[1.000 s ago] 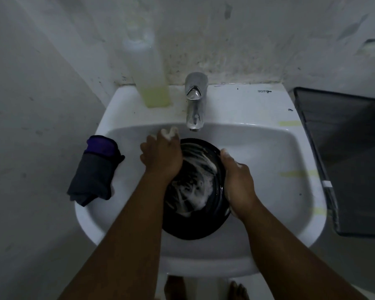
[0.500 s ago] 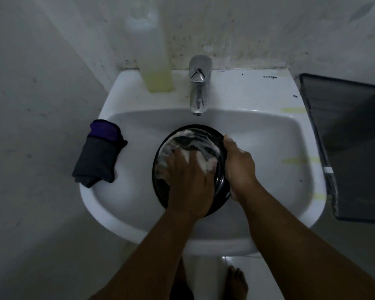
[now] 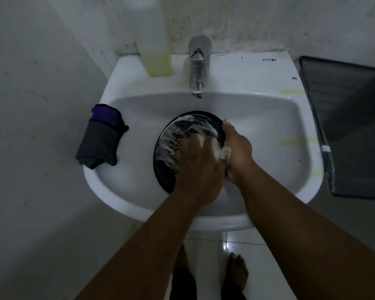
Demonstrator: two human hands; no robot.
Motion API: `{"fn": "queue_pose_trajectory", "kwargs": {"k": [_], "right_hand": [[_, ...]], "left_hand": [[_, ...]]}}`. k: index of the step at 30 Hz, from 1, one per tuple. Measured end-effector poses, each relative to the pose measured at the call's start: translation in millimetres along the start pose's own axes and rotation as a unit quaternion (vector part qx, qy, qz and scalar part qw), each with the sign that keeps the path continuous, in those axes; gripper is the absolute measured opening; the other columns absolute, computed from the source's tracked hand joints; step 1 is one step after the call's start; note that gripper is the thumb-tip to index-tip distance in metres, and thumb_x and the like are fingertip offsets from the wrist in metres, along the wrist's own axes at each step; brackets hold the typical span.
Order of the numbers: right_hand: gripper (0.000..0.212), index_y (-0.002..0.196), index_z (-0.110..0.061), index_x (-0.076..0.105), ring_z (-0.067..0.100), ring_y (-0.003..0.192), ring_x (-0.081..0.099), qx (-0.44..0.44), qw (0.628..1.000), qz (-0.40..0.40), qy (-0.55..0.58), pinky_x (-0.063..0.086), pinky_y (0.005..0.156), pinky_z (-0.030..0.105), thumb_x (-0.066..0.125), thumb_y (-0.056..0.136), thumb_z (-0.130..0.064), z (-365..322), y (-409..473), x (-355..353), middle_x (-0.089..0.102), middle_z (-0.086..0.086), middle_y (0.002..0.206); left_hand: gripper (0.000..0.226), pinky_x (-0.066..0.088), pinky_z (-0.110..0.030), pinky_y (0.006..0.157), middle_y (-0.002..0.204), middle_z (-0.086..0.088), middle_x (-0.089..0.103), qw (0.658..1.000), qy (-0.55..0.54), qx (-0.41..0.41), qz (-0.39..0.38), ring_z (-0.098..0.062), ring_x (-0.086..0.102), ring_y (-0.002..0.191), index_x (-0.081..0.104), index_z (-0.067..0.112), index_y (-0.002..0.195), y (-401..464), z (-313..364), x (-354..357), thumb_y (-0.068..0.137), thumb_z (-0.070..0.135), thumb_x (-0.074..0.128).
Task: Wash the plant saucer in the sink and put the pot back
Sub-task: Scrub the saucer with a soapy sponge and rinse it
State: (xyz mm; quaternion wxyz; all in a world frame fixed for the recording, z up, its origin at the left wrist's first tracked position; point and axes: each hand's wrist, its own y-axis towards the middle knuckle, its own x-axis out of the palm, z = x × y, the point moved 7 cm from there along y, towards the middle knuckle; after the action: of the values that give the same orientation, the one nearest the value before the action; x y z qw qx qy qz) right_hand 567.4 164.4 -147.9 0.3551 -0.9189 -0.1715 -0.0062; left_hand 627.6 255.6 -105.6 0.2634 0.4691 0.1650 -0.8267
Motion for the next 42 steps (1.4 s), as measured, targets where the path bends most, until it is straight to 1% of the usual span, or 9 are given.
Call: {"fn": "queue_pose_trajectory", "kwargs": {"k": [12, 16, 19, 24, 27, 32, 36, 39, 42], "right_hand": [[0.043, 0.109, -0.009, 0.074, 0.027, 0.091, 0.076, 0.005, 0.997, 0.027, 0.068, 0.063, 0.085, 0.041, 0.059, 0.1, -0.048, -2.1, 4.5, -9.9, 0.079, 0.008, 0.096], [0.041, 0.105, -0.009, 0.074, 0.025, 0.084, 0.077, 0.006, 0.996, 0.021, 0.082, 0.063, 0.072, 0.033, 0.058, 0.102, -0.046, -3.2, 4.9, -11.0, 0.08, 0.007, 0.089], [0.045, 0.111, -0.008, 0.074, 0.028, 0.09, 0.076, 0.009, 0.997, 0.022, 0.076, 0.063, 0.083, 0.039, 0.057, 0.101, -0.048, 1.6, 4.4, -7.8, 0.079, 0.008, 0.096], [0.039, 0.096, -0.009, 0.073, 0.027, 0.089, 0.076, 0.006, 0.995, 0.013, 0.103, 0.061, 0.081, 0.036, 0.057, 0.103, -0.043, 4.4, 4.9, -5.5, 0.079, 0.011, 0.095], [0.04, 0.098, -0.009, 0.073, 0.027, 0.09, 0.076, 0.013, 0.994, 0.007, 0.104, 0.062, 0.081, 0.035, 0.053, 0.104, -0.043, 7.7, 0.7, -2.2, 0.079, 0.011, 0.094], [0.046, 0.077, -0.006, 0.068, 0.011, 0.054, 0.066, 0.012, 0.995, 0.023, 0.092, 0.051, 0.054, 0.016, 0.053, 0.105, -0.039, 3.8, -2.0, -8.9, 0.068, 0.002, 0.057], [0.047, 0.12, -0.002, 0.069, 0.028, 0.095, 0.075, 0.019, 0.992, 0.021, 0.119, 0.061, 0.086, 0.037, 0.053, 0.104, -0.043, 6.8, -9.2, 0.5, 0.077, 0.013, 0.104], [0.049, 0.121, -0.005, 0.07, 0.03, 0.099, 0.074, 0.02, 0.991, 0.022, 0.128, 0.06, 0.092, 0.045, 0.053, 0.103, -0.048, 6.2, -10.3, 1.9, 0.077, 0.013, 0.108], [0.045, 0.12, -0.007, 0.07, 0.027, 0.098, 0.073, 0.024, 0.991, 0.017, 0.131, 0.061, 0.085, 0.037, 0.052, 0.105, -0.045, 4.5, -12.2, -0.2, 0.076, 0.012, 0.109]], "left_hand": [[0.062, 0.038, -0.056, 0.1, 0.131, -0.029, 0.049, 0.998, 0.017, -0.034, 0.051, -0.047, 0.044, 0.121, 0.056, 0.004, 0.124, -0.1, -25.3, -16.4, 0.099, 0.053, 0.027], [0.048, 0.036, -0.048, 0.094, 0.125, -0.023, 0.05, 0.997, 0.038, 0.047, 0.045, -0.036, 0.042, 0.115, 0.056, 0.009, 0.117, -7.9, -3.8, -9.2, 0.102, 0.049, 0.034], [0.064, 0.034, -0.056, 0.107, 0.138, -0.028, 0.045, 0.997, 0.031, -0.056, 0.041, -0.047, 0.039, 0.13, 0.055, 0.004, 0.128, 2.6, -27.8, -11.4, 0.099, 0.054, 0.027], [0.053, 0.039, -0.052, 0.095, 0.124, -0.025, 0.052, 0.995, 0.054, 0.028, 0.083, -0.041, 0.047, 0.115, 0.058, 0.007, 0.116, -3.4, 10.8, -7.3, 0.1, 0.05, 0.031], [0.052, 0.041, -0.058, 0.096, 0.125, -0.03, 0.054, 0.988, 0.04, -0.045, 0.142, -0.04, 0.04, 0.118, 0.057, 0.003, 0.119, -0.5, -5.2, -8.4, 0.098, 0.046, 0.037], [0.043, 0.045, -0.054, 0.09, 0.12, -0.028, 0.056, 0.979, 0.07, -0.027, 0.191, -0.039, 0.043, 0.112, 0.049, 0.008, 0.115, -6.1, 16.5, -9.7, 0.093, 0.044, 0.044], [0.051, 0.041, -0.057, 0.096, 0.128, -0.032, 0.053, 0.973, 0.064, -0.065, 0.213, -0.037, 0.033, 0.119, 0.044, 0.004, 0.126, -6.2, -5.4, -15.1, 0.089, 0.039, 0.042], [0.05, 0.04, -0.056, 0.094, 0.127, -0.031, 0.054, 0.967, 0.052, -0.125, 0.215, -0.043, 0.045, 0.118, 0.052, 0.002, 0.125, -8.8, -13.3, -25.5, 0.092, 0.039, 0.041], [0.052, 0.037, -0.052, 0.096, 0.129, -0.027, 0.052, 0.96, 0.021, -0.198, 0.197, -0.044, 0.046, 0.119, 0.054, -0.001, 0.129, -7.5, -34.8, -34.1, 0.096, 0.037, 0.042]]}}
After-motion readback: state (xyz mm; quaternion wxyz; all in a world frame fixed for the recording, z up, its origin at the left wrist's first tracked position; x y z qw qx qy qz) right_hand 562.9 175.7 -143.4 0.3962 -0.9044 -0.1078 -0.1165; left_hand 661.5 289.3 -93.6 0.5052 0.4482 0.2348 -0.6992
